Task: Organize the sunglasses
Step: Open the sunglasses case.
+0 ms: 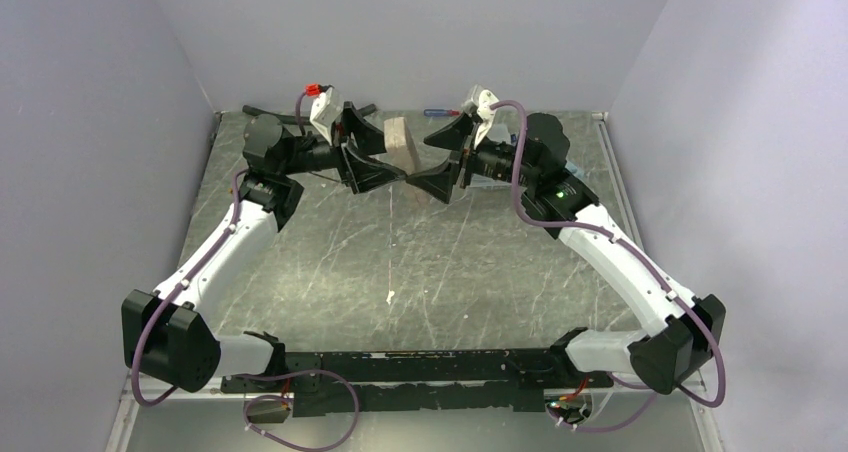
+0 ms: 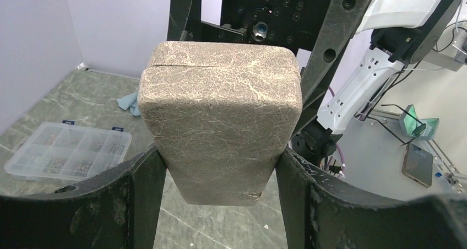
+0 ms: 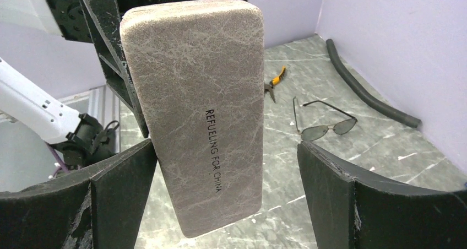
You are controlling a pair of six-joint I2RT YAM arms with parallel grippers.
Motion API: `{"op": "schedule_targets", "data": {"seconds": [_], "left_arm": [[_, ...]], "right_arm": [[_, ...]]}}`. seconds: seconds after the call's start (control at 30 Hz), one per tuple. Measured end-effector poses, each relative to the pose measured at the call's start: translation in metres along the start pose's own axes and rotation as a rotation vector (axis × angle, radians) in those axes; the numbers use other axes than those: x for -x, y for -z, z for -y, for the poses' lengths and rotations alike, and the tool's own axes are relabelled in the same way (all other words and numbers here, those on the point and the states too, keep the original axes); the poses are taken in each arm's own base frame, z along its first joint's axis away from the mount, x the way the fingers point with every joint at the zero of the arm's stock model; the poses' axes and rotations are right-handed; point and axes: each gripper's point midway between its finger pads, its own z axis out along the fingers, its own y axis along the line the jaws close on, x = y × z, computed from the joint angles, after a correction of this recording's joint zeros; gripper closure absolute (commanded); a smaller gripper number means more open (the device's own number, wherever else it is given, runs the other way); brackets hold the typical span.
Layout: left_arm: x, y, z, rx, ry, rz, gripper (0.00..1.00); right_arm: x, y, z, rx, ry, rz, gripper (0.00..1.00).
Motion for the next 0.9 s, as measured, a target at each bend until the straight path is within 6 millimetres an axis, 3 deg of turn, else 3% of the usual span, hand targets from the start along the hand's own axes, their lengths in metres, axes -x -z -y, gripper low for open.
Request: {"op": "schedule_targets", "data": {"seconds": [0.33,0.57,0.73,0.9], "left_arm": [[-0.009,0.001,-0.007,0.024,-0.021,-0.023,0.97],[-0.01,0.002,-0.01,0.036,-0.026,-0.026,0.97],[-0.01,0.004,-0.012,0.039,-0.023,-0.026,0.97],[-0.013,0.001,0.006,-0.036,-0.016,-0.049,0.97]], "right_arm": [[-0.009,0.006,0.009,-0.057,-0.011,-0.033,0.1],[-0.004,0.022,0.023,-0.136,0.003,-0.019,0.17],[0.0,0.033,0.042,-0.219,0.01,-0.006,0.2],[-0.006,0.04,0.072,-0.341,0.003,-0.013,0.21]]}}
